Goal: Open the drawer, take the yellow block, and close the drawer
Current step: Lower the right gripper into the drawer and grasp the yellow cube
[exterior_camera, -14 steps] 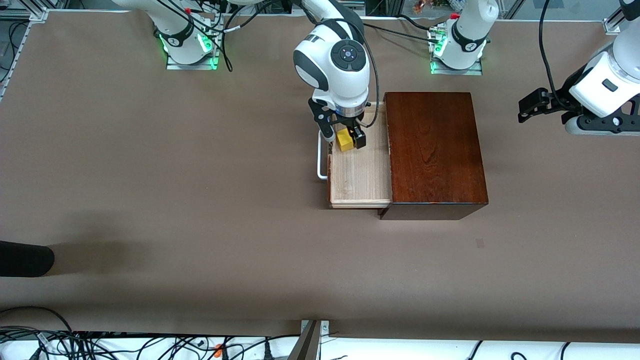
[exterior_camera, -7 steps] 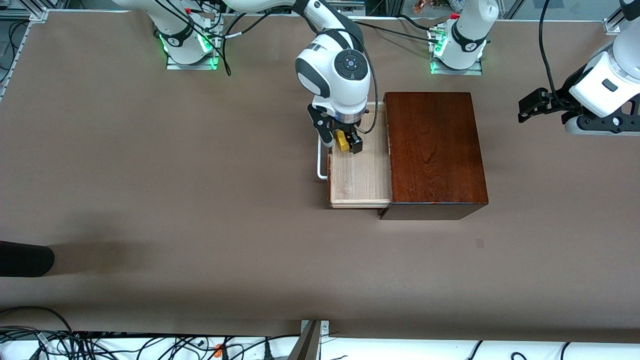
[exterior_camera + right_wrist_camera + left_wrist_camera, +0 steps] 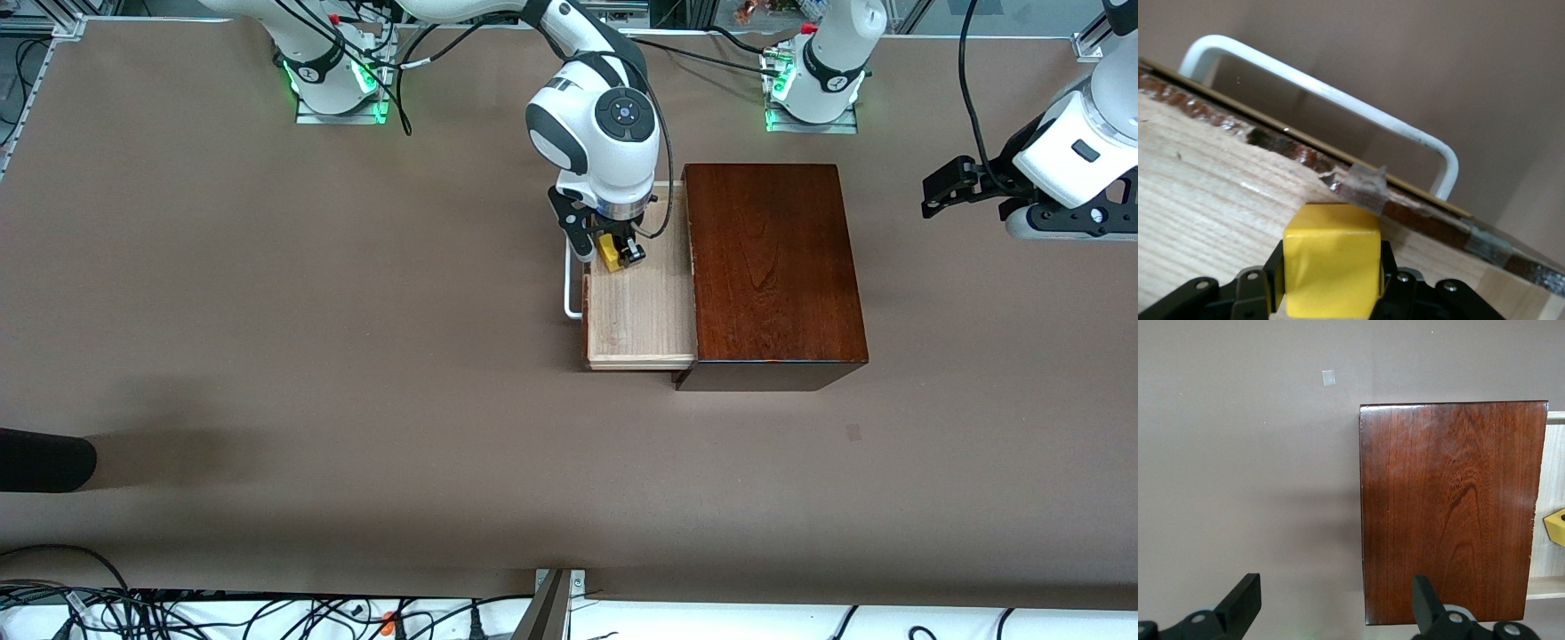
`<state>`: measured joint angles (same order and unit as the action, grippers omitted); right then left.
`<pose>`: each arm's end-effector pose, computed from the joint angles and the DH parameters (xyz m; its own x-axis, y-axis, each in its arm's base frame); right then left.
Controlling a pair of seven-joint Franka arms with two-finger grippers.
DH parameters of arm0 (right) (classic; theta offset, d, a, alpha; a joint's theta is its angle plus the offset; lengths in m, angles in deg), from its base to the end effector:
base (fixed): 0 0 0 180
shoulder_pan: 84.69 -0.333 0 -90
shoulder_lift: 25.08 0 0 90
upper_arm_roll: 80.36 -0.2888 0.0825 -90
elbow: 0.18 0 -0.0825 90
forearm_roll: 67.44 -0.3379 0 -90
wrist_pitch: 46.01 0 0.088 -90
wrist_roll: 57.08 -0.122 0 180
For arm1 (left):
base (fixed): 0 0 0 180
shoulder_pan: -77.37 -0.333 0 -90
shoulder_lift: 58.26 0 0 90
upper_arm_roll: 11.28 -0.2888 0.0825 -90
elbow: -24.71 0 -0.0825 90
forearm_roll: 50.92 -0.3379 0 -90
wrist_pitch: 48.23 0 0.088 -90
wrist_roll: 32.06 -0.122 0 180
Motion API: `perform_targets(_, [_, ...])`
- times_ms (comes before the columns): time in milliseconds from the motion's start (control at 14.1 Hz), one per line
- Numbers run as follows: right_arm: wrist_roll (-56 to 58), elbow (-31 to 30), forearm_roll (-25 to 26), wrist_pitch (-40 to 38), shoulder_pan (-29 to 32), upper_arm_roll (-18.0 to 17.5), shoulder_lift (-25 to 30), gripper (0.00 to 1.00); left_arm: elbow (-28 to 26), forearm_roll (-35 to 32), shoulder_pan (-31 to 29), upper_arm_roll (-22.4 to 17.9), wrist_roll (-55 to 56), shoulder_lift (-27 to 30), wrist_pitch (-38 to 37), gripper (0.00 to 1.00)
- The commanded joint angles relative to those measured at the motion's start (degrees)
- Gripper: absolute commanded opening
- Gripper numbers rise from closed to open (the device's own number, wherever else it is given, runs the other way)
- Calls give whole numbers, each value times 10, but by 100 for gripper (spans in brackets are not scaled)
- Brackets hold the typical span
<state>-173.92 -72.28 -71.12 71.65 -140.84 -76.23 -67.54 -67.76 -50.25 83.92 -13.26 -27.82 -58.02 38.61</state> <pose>0.4130 0.5553 0.3087 0.4187 -0.9075 -0.0340 -0.9077 -0.4171 -0.0454 0.4966 -0.0411 0.5617 0.9955 -0.0061 -0.0946 -0.0056 -1.0000 0.0049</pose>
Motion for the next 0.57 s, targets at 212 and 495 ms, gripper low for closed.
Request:
perform_targets(212, [6,13,-3,-55,17,2,74,22,20,-13,2,1,-3,-9,-6,100])
perform_targets(495, [135,13,-48,-116,66,5,130,22,34,-12,2,2,-3,-13,-6,100])
